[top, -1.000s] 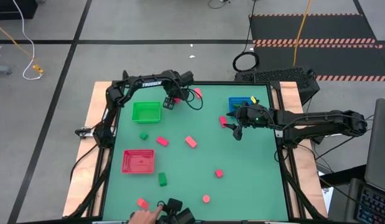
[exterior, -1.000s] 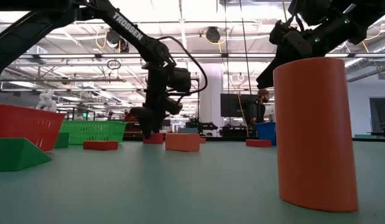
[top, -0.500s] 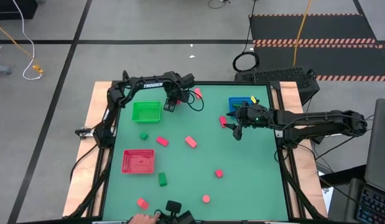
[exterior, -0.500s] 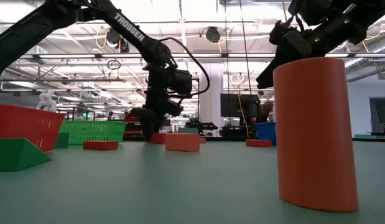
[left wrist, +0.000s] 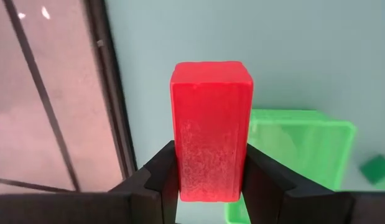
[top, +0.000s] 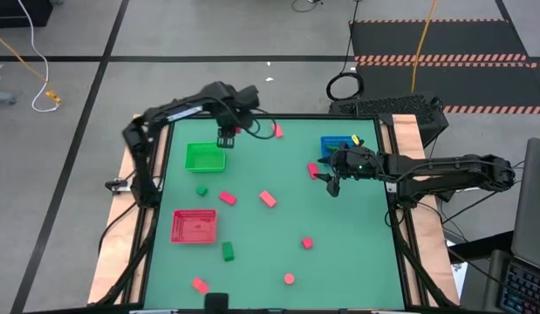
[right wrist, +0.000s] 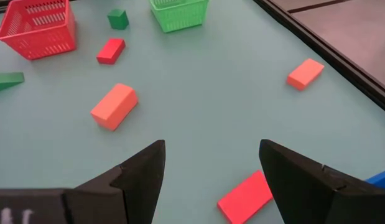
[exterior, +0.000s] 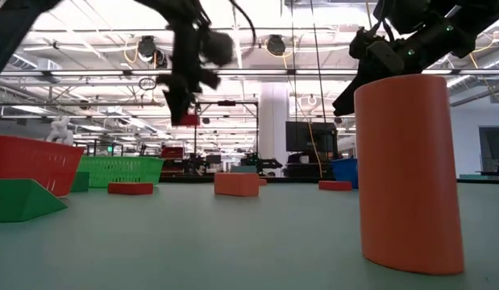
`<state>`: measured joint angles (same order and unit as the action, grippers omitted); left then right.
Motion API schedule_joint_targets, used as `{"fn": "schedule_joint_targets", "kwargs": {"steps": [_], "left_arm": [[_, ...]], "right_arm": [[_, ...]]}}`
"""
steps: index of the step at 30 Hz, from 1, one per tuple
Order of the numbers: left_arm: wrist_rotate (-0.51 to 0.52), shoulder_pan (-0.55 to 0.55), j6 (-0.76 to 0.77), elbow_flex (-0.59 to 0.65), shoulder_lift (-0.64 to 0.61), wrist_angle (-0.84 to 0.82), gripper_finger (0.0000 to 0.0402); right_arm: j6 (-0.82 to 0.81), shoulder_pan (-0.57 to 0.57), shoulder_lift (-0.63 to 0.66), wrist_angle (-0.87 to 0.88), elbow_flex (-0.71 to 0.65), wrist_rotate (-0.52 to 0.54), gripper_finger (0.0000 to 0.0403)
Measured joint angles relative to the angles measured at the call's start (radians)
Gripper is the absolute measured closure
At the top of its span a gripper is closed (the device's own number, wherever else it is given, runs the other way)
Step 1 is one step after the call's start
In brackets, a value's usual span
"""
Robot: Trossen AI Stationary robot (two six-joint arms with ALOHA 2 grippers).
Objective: Sort & place blocks by color
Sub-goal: Put the red block into the green bin
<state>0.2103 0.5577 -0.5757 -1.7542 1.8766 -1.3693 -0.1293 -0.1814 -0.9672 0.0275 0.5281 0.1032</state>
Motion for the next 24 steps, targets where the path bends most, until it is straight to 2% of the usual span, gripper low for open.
{"fn": "schedule_joint_targets", "kwargs": {"steps": [4, 9, 18, 24], "left_arm": [[-0.052, 0.006, 0.058, 0.07, -0.127, -0.005, 0.0272], [-0.055, 0.004, 0.122, 0.248, -0.233, -0.012, 0.0272], [-0.032, 0.022, 0.151, 0.573, -0.254, 0.129, 0.0272], [-0.035, 0.026, 0.16, 0.614, -0.254, 0.155, 0.0272]], "right_arm": [[0.004, 0.0, 0.0, -0.002, -0.012, 0.0, 0.0149], [-0.014, 0.0, 0.0, -0.004, -0.032, 0.0, 0.0149], [-0.014, 0.001, 0.0, -0.044, -0.034, 0.0, 0.0149], [0.008, 0.0, 0.0, -0.084, -0.034, 0.0, 0.0149]]}}
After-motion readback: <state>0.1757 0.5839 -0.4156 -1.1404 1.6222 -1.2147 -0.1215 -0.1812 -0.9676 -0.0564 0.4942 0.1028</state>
